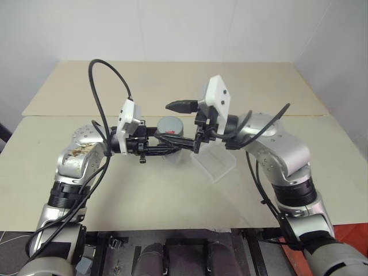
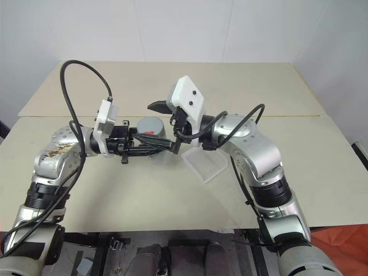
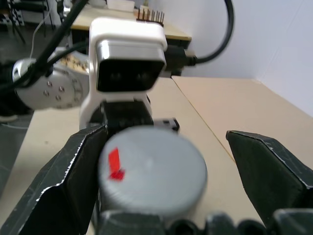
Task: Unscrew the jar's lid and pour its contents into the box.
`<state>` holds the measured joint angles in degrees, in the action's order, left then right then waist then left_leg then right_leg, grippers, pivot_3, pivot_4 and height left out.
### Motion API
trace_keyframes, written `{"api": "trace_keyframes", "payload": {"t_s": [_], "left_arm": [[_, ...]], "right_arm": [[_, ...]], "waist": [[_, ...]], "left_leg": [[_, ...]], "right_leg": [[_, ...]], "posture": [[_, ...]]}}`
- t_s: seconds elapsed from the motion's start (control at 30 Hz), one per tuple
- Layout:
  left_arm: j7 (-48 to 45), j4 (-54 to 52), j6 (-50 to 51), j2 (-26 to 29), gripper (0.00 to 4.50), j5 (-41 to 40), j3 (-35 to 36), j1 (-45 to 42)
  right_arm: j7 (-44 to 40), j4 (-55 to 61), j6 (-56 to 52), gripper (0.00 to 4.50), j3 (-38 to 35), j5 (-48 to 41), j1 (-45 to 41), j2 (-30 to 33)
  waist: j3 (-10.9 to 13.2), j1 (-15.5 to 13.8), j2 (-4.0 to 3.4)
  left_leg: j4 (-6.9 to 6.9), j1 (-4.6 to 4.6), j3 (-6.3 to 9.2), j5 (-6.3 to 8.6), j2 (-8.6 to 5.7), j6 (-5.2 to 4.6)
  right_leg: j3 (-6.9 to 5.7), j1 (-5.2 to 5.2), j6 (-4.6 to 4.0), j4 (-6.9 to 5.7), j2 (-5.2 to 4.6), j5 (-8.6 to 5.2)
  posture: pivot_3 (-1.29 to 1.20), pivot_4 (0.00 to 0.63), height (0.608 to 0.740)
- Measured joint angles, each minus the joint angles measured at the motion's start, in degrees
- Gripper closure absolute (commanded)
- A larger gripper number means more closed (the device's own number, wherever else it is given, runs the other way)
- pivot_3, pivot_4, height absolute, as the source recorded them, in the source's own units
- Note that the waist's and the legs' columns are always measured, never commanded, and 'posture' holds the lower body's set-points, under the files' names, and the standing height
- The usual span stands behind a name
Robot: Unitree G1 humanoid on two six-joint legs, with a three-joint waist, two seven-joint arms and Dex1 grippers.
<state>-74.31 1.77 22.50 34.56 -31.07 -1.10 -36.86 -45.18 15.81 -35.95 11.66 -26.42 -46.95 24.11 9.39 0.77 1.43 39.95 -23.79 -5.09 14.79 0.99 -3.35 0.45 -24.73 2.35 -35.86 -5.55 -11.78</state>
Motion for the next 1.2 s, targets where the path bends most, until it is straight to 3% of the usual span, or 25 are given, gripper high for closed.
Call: {"api": "trace_keyframes", "payload": {"t_s": [0.17, 0.33, 0.6, 0.87, 1.2], "left_arm": [[0.2, 0.0, 0.1, 1.0, 2.59, 0.0, 1.1, 0.3], [-3.2, -2.3, 0.0, 2.3, 2.59, -1.8, 1.6, 1.4], [-2.9, -2.1, -0.3, 2.0, 2.59, -1.8, 1.7, 1.3], [-1.2, 0.7, -1.4, -1.6, 2.59, -0.2, 0.5, -0.6], [-1.6, 2.0, -2.4, -2.5, 2.59, 0.6, 0.0, -1.4]], "right_arm": [[-1.1, -0.1, 0.9, 0.06, -1.3, -1.7, 1.6, 3.2], [1.9, -5.9, 0.9, 0.06, -9.5, 0.6, 3.8, 8.5], [-2.0, -2.5, 0.6, 0.06, -9.8, -1.3, 6.4, 9.6], [-2.8, 5.8, -2.3, 0.06, -8.6, -8.1, 4.4, 5.8], [2.0, 3.6, -2.6, 0.06, -1.0, -1.9, 0.0, -0.2]], "waist": [[0.0, 0.0, 0.00], [0.0, -0.4, 0.01], [0.0, 0.1, 0.02], [0.0, 0.0, 0.02], [0.0, 0.0, 0.01]], "left_leg": [[0.00, 0.00, -0.01, 0.01, 0.00, -0.01], [0.00, 0.00, -0.01, 0.03, 0.01, -0.05], [-0.03, 0.00, -0.05, 0.01, 0.02, -0.02], [0.02, 0.00, -0.03, 0.01, 0.02, -0.02], [0.01, -0.02, -0.05, 0.00, 0.00, -0.01]], "right_leg": [[0.01, 0.01, 0.00, 0.00, -0.01, 0.00], [-0.03, 0.06, 0.00, 0.10, -0.09, -0.01], [0.09, -0.04, 0.00, 0.09, 0.04, -0.01], [0.07, -0.03, 0.00, 0.05, 0.03, 0.00], [0.08, -0.07, 0.00, -0.02, 0.03, 0.00]], "posture": [[0.00, 0.150, 0.740], [0.00, 0.150, 0.740], [0.00, 0.150, 0.740], [0.00, 0.150, 0.740], [0.00, 0.150, 0.740]]}}
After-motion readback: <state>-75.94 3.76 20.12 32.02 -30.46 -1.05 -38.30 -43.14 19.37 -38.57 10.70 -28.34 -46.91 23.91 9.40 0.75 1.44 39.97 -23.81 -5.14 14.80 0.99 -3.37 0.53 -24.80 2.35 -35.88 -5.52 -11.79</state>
